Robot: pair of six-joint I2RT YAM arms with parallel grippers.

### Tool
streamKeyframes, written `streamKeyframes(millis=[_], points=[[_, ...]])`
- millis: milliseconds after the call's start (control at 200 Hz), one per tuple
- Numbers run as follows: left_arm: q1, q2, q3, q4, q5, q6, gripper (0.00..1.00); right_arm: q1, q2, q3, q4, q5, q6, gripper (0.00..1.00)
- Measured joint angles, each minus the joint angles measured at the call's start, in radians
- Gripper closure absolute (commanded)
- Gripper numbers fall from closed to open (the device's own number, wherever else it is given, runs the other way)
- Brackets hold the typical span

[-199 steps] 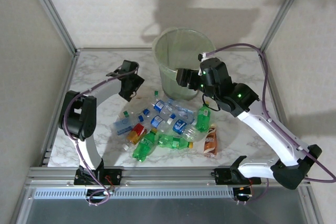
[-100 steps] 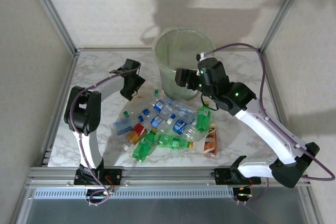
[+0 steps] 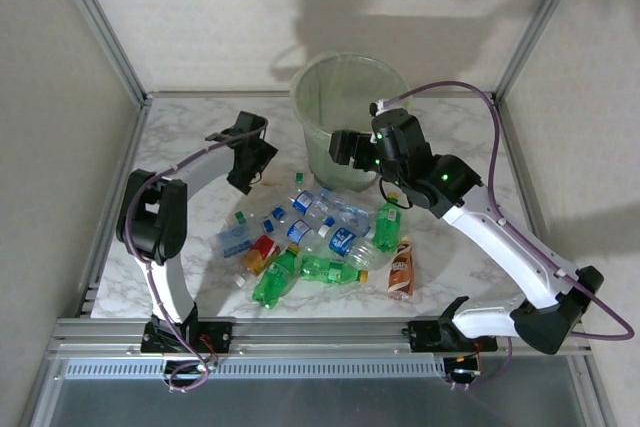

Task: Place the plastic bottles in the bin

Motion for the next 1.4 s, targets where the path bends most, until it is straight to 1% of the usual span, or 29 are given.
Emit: streamKeyframes(millis=[180, 355, 591, 726, 961, 1207, 1402], points=[[-0.023, 0.010, 0.015, -0.003, 0.004, -0.008, 0.06, 0.000, 0.004, 0.000, 0.004, 0.000, -0.008, 0.14], [-0.023, 0.040, 0.026, -0.002, 0.004, -0.023, 0.07, 0.000, 0.006, 0.000, 0.005, 0.001, -0.019, 0.14], [-0.023, 0.134, 0.129, -0.023, 0.003, -0.025, 0.13, 0.000, 0.013, 0.000, 0.006, 0.013, -0.023, 0.14], [-0.023, 0.162, 0.166, -0.027, 0.002, -0.024, 0.18, 0.000, 0.014, 0.000, 0.012, 0.020, -0.023, 0.13], [-0.023, 0.169, 0.166, -0.037, -0.001, -0.022, 0.19, 0.000, 0.014, 0.000, 0.012, 0.023, -0.023, 0.14], [-0.022, 0.170, 0.156, -0.036, -0.019, -0.017, 0.29, 0.000, 0.011, -0.005, 0.014, 0.041, -0.022, 0.14], [-0.022, 0.169, 0.155, -0.037, -0.039, -0.010, 0.36, 0.000, -0.031, -0.058, 0.024, 0.049, -0.014, 0.14]])
